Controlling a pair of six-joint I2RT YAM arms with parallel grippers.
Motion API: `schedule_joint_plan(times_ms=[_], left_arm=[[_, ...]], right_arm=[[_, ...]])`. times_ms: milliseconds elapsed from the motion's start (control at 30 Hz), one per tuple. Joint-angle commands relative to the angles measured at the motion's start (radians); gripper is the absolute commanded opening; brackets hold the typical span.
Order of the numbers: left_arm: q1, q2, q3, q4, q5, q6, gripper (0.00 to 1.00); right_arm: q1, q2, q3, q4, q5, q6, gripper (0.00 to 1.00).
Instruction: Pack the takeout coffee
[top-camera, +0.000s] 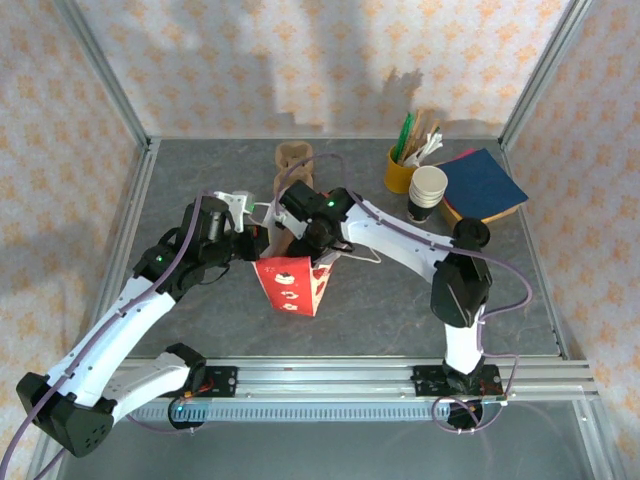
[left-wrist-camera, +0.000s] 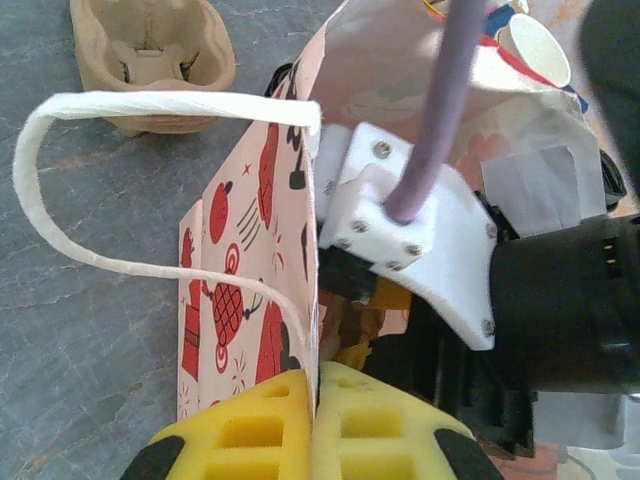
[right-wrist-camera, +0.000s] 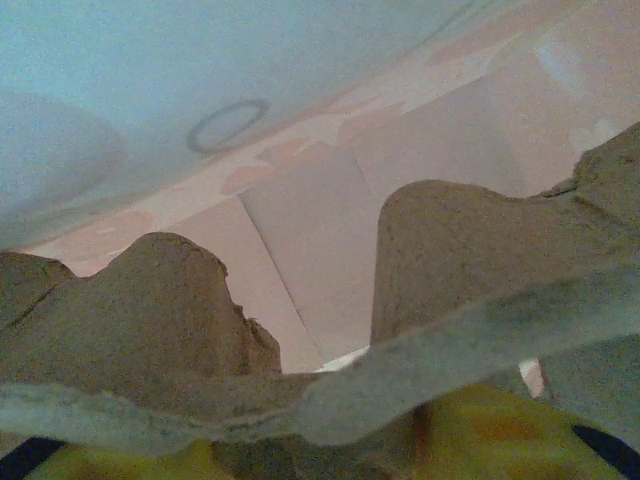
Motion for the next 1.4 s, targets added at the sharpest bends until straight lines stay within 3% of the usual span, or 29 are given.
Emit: schedule_joint_plan(times_ms=[0,367,700,1367], left_arm=[[-0.004,-0.006,-0.024,-0.002,0.004,-0.009,0.0],[-0.003,0.005,-0.024,-0.006,0.004,-0.003,0.0],[-0.003,0.01,-0.018,-0.023,-0.01,0.001,0.0],[-0.005,0.023,0.043,-0.1,-0.056,-0.02,0.0]], right_arm=[[0.004,0.022,0.016,-0.057,0.034,-0.023,0.45],[0.008,0.051,0.027,-0.078,0.026,-0.032,0.51],[0.009,0.001,0.086,-0.1,0.041,-0.019,0.67],[0.01,-0.235,0.025,0.157,-0.031,0.036,0.66]])
